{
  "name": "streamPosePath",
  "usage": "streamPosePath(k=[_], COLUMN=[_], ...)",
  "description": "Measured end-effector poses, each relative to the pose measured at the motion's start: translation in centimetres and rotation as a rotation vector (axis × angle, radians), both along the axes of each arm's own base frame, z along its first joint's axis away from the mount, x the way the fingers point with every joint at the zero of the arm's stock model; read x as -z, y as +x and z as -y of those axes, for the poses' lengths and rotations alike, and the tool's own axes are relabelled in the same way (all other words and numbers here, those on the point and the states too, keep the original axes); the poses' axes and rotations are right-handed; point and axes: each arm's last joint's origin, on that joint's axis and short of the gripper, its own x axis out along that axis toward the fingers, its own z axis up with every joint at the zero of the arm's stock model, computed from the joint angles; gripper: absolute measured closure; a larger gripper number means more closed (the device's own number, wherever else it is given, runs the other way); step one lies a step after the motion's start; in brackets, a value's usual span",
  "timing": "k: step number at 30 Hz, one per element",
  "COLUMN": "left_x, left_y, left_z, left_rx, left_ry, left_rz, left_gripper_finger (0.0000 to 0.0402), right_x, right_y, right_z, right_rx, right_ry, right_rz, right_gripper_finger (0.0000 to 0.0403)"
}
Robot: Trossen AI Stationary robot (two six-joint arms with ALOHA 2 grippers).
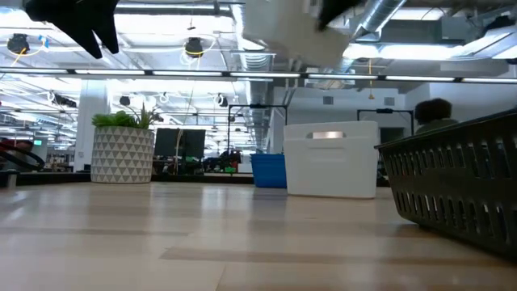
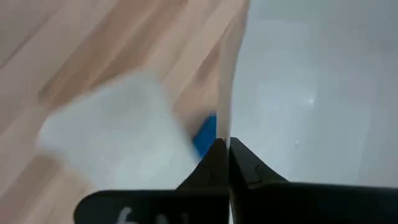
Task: Stack baskets by color
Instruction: Stack the left white bin on the white bins
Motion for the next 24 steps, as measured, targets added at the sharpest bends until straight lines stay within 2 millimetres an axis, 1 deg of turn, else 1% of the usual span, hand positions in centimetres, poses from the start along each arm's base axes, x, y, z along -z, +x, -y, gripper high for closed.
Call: streamPosePath(k=[2, 4, 7, 9, 12, 15, 20, 24], left_x=[0.0, 0.0, -0.1, -0.1, -0.1, -0.1, -0.1, -0.1], left_y=[0.1, 0.2, 0.2, 0.2, 0.2, 0.3, 0.5, 0.5], left_z=[0.0, 0.0, 0.0, 0.0, 0.0, 0.0, 0.1, 0.1], left_rx=[0.0, -0.001, -0.002, -0.002, -0.006, -0.013, -0.017, -0.031], left_ry=[0.005, 0.009, 0.016, 0.017, 0.02, 0.016, 0.008, 0.0], left_rz=[0.009, 0.02, 0.026, 0.029, 0.037, 0.049, 0.067, 0.076], left_gripper_finger=[0.0205, 0.0205, 0.0205, 0.0205, 0.0205, 0.0205, 0.0205, 0.0205], right_x=[0.5, 1.7, 4.7, 6.9, 9.6, 11.3, 11.9, 12.0], right_y=[-2.1, -4.0, -6.5, -7.3, -8.1, -8.1, -7.8, -7.7], right_z=[0.2, 0.3, 0.0, -0.3, -0.8, -1.3, -1.3, -1.0], right_rx=[0.037, 0.072, 0.063, 0.017, -0.129, -0.243, -0.292, -0.3], right_ry=[0.002, 0.014, -0.019, -0.066, -0.125, -0.155, -0.133, -0.075], right_rz=[-0.054, -0.086, -0.151, -0.185, -0.248, -0.276, -0.271, -0.265], right_gripper_finger=[0.0402, 0.0402, 0.0402, 0.0402, 0.0402, 0.0402, 0.0402, 0.0402])
